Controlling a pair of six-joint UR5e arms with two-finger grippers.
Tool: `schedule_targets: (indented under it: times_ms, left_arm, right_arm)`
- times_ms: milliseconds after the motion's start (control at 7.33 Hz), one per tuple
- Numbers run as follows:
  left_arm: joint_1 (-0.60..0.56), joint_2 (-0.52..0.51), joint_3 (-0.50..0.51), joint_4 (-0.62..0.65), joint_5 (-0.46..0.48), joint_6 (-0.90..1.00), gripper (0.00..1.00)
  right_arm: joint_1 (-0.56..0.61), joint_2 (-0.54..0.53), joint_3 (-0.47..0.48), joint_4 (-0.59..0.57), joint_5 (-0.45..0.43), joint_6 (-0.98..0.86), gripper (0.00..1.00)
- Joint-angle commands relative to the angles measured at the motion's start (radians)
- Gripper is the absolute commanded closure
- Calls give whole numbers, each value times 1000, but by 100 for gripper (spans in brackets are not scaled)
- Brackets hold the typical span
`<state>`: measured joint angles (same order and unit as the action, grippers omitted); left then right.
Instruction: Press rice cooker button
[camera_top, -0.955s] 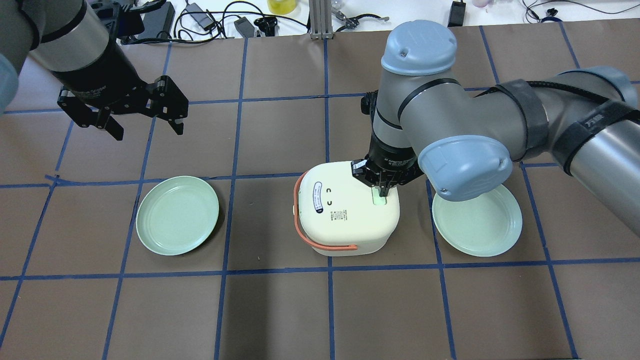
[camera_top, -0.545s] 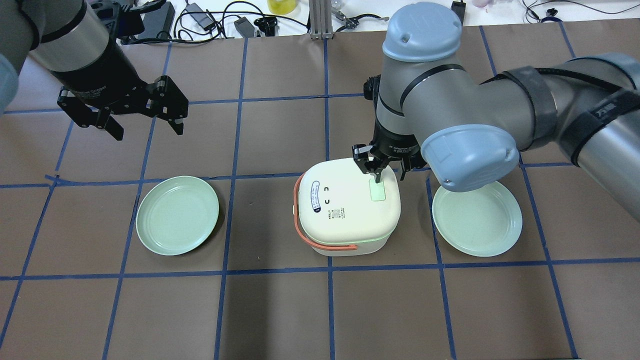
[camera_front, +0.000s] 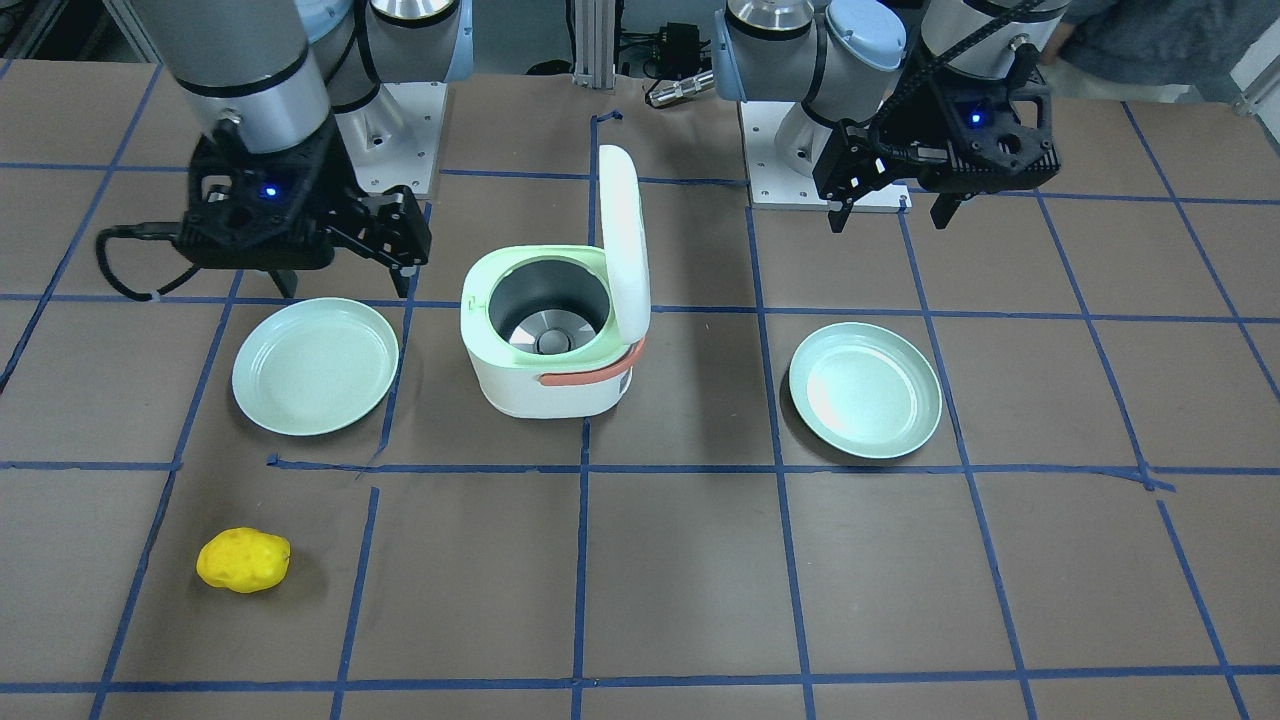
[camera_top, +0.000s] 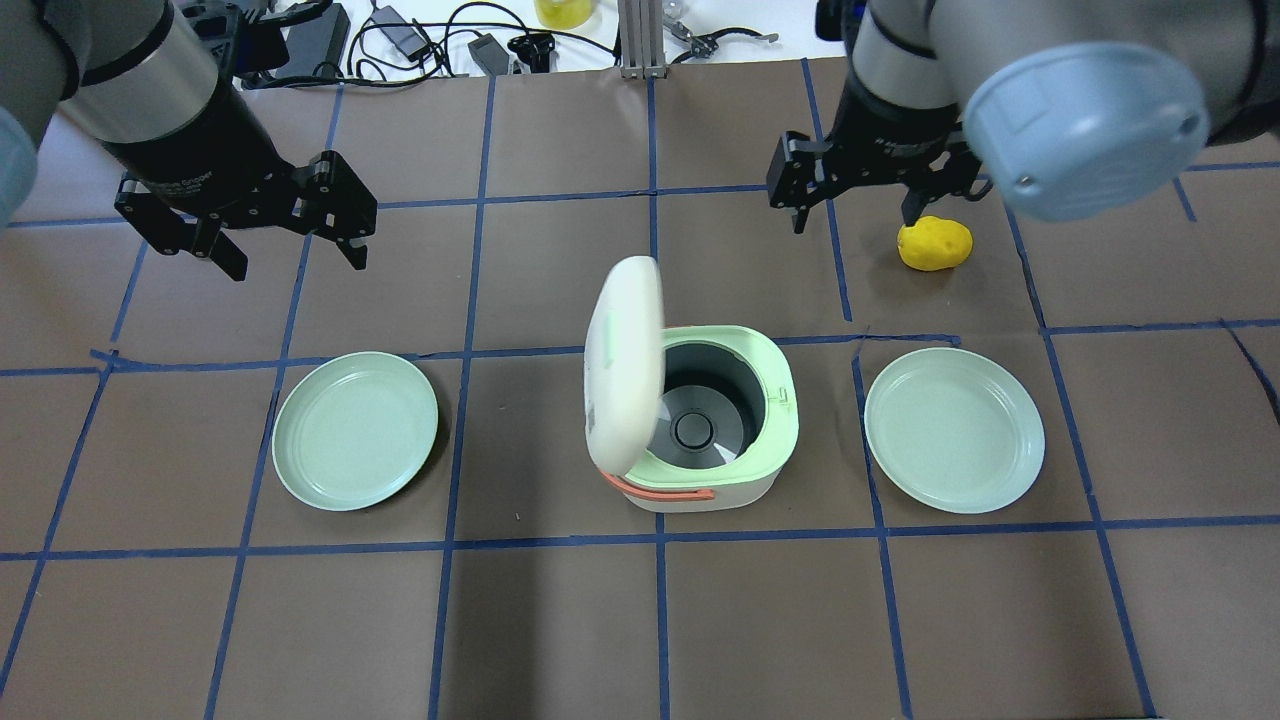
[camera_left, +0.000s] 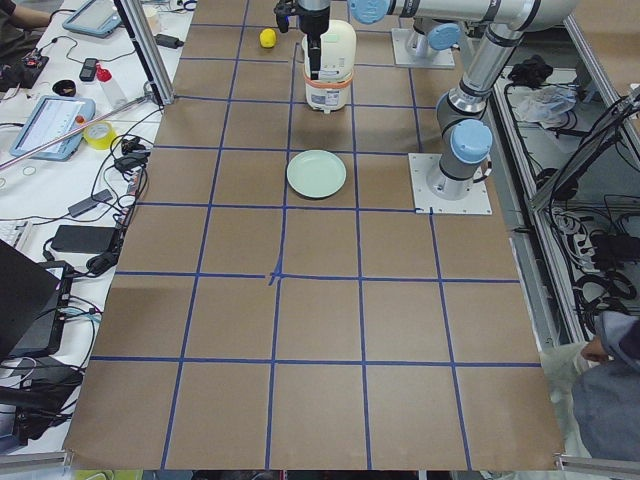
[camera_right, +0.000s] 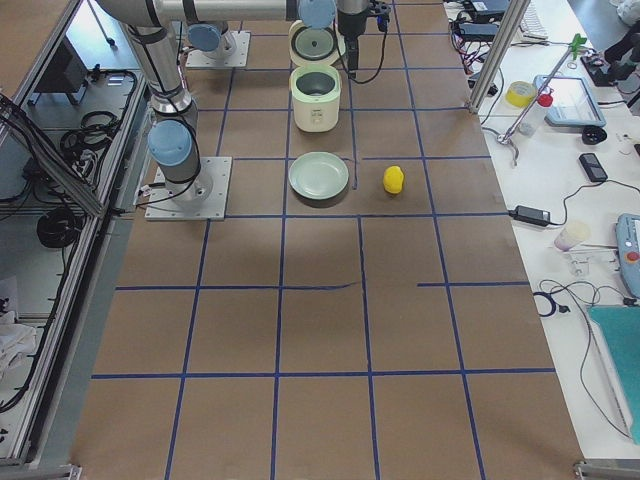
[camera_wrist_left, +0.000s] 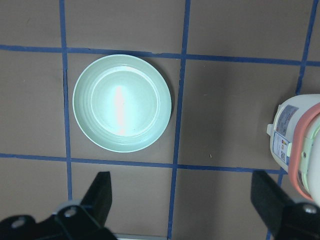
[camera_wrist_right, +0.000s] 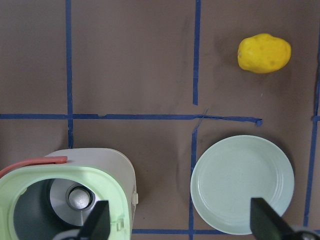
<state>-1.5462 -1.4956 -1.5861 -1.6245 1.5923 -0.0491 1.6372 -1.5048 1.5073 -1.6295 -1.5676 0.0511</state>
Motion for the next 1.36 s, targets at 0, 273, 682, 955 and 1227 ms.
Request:
schedule_targets:
  times_ms: [0,273,682,955,1227]
  left_arm:
    - [0,0,0,0,0,0,0]
    - [0,0,0,0,0,0,0]
    - [0,0,0,0,0,0,0]
    - [0,0,0,0,0,0,0]
    - [0,0,0,0,0,0,0]
  right_arm:
    - [-83,0,-70,45,29,-43,0]
    - [-114,-3,-93,45,28,-43,0]
    - [-111,-5,-87,48,17,-42,0]
    - [-111,-6,-82,49,21,-42,0]
    - [-111,-6,-82,49,21,-42,0]
